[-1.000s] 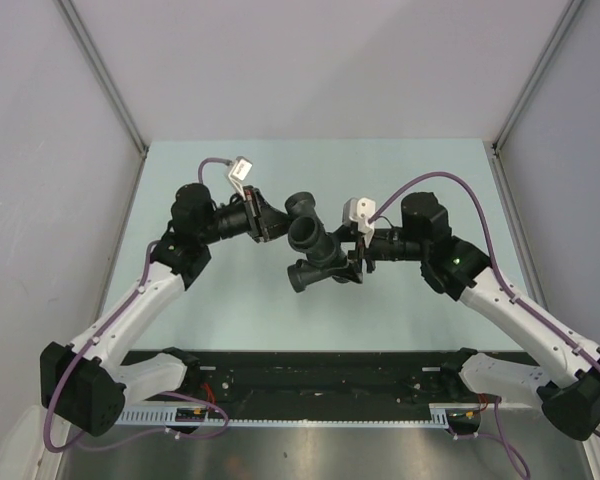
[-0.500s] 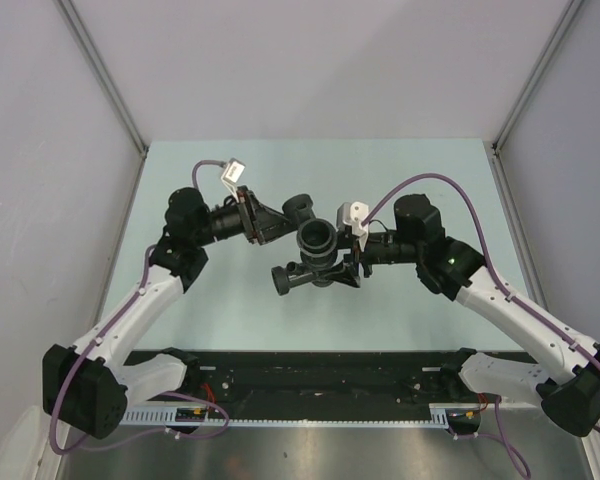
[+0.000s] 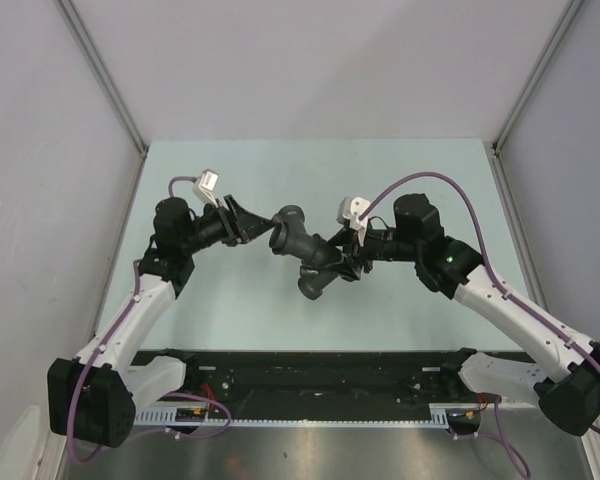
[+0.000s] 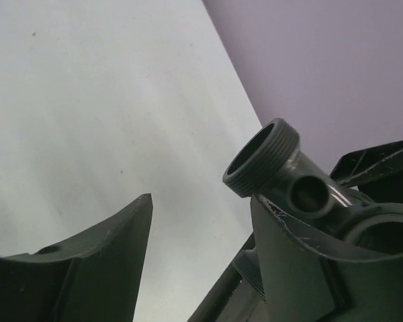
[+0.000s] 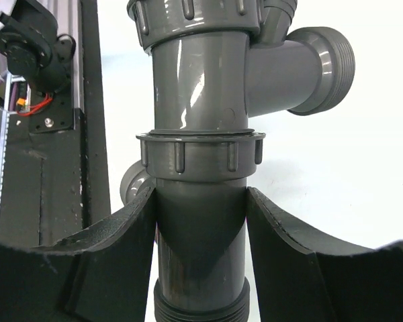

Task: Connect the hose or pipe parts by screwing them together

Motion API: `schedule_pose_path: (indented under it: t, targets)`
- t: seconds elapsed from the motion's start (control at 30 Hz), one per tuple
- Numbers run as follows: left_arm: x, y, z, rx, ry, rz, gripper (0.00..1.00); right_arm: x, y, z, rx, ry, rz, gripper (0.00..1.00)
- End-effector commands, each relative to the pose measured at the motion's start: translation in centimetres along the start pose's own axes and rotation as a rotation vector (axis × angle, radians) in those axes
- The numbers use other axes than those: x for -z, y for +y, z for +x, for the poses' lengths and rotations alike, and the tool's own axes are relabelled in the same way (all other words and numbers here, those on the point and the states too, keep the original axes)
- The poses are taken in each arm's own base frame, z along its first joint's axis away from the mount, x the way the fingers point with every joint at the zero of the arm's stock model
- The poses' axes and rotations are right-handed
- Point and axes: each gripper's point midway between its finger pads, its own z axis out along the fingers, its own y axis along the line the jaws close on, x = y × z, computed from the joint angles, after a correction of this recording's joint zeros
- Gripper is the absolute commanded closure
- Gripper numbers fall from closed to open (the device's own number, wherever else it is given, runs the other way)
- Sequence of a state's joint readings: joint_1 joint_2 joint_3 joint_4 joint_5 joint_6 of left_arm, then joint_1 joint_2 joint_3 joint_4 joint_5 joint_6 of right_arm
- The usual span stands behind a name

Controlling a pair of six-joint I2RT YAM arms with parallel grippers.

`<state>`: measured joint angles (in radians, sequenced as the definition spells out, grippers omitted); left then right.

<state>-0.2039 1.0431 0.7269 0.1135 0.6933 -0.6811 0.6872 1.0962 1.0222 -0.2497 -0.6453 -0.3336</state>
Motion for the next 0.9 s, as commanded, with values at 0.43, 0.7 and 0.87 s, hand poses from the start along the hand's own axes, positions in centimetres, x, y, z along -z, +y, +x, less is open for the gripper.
schedule_pose_path:
  t: [0.43, 0.7, 0.87]
  targets:
    - [0.3, 7.5, 3.4, 0.111, 0.074, -0.251, 0.31, -5.9, -1.5, 11.2, -0.097, 0.268, 0.038, 1.0]
    - [-0.1, 8.0, 7.5, 0.16, 0.209, -0.204, 0.3, -7.3, -1.1, 12.8, -0.081, 0.32, 0.075, 1.0]
    - [-0.1, 7.8, 9.5, 0.178, 0.271, -0.18, 0.31, -7.8, -1.0, 13.1, -0.091, 0.318, 0.084, 1.0]
